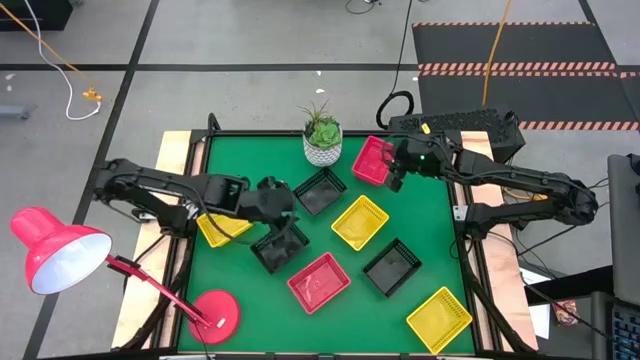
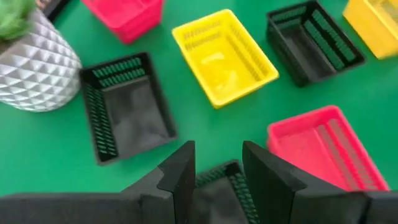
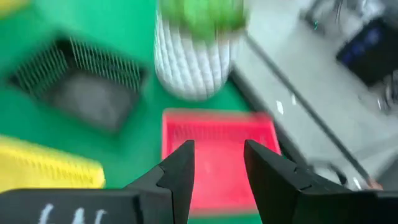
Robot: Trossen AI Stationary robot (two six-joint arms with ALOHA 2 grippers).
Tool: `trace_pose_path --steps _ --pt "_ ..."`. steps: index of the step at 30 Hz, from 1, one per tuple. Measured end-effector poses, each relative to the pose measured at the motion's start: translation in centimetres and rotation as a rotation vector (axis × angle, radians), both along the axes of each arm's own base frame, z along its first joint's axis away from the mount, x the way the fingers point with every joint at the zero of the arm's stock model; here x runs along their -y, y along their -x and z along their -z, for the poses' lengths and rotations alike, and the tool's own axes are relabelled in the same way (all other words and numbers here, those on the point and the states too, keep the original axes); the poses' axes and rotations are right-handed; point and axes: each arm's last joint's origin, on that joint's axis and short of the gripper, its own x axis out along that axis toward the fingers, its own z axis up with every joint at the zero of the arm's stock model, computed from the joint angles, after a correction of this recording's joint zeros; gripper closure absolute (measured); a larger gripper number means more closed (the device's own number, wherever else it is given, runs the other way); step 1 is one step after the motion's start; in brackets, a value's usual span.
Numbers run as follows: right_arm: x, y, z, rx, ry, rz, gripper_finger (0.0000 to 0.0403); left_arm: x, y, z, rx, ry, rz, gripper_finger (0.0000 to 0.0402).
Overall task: Stack baskets by color
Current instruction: Stack the bottom orange bin on the top orange bins
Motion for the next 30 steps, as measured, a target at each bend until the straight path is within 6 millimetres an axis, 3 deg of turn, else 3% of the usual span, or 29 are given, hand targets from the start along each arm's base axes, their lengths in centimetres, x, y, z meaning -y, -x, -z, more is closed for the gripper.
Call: trace_pose_path --steps 4,7,15,23,30 --pt "-0.3 -1.0 -1.2 0.152 0.031 -0.067 0.027 1.2 -2.0 -0.4 -0.061 0.032 -0.024 0.0268" --pt "-0.7 -1.2 -1.4 0.166 0.035 -0.086 0.027 2.1 -3.2 0.0 -0.125 0.049 -0.053 0.0268" --pt "-1.8 -0.9 0.5 0.09 -0.055 -0.088 0.027 4.5 -5.6 2.7 -0.258 0.153 -0.068 0.0268" --pt "-3.1 0.2 1.6 0.099 -0.112 -0.097 0.027 6.6 -7.3 5.4 -0.328 0.147 -0.062 0.0268" --pt "-4.3 1.1 1.7 0.161 -0.152 -0.139 0.0233 7.6 -8.2 8.2 -0.445 0.162 0.074 0.0268"
